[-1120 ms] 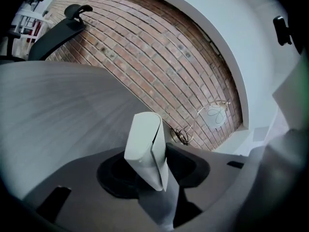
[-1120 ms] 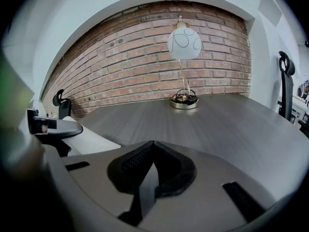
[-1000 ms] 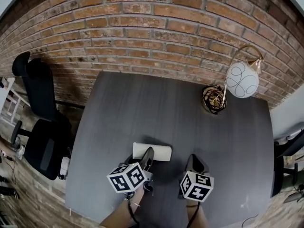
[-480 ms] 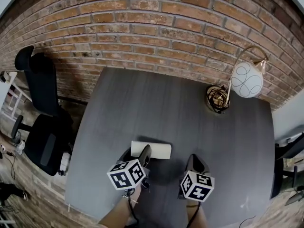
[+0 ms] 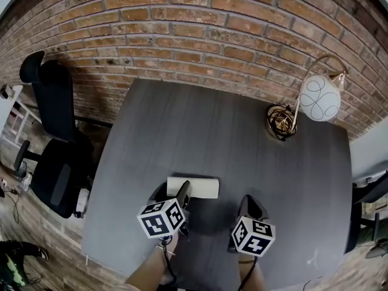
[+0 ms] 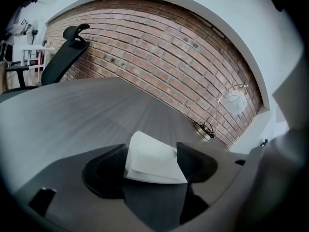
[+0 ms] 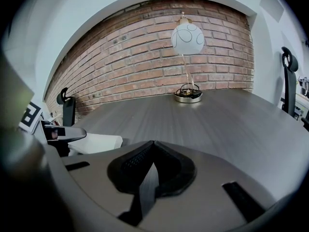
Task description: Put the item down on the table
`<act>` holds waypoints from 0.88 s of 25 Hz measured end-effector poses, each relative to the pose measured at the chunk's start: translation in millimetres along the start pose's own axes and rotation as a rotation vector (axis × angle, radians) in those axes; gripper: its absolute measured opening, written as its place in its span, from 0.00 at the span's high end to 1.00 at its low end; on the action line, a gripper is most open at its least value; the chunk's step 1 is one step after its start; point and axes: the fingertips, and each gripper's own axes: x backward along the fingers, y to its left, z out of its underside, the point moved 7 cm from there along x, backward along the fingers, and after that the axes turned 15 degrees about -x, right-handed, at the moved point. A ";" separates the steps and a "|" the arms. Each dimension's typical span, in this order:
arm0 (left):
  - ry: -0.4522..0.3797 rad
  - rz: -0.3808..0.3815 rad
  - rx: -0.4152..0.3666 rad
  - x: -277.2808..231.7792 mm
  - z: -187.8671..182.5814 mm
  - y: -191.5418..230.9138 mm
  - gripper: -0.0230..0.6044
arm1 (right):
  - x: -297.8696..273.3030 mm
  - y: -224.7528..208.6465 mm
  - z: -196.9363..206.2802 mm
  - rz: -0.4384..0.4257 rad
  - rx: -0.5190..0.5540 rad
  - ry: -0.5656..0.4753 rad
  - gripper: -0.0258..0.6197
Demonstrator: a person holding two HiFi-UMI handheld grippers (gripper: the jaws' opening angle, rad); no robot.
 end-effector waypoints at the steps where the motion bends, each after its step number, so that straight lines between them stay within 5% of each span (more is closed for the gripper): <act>1: 0.001 0.000 0.008 0.0 1.5 0.8 0.44 | -0.4 0.0 0.7 -0.001 0.001 0.002 0.91; 7: 0.024 -0.059 -0.085 0.9 5.8 3.9 0.46 | -2.6 1.3 5.4 -0.009 0.007 0.013 0.91; 22: 0.007 -0.072 -0.090 16.0 4.6 13.4 0.47 | 3.0 11.0 6.1 -0.019 0.009 0.002 0.91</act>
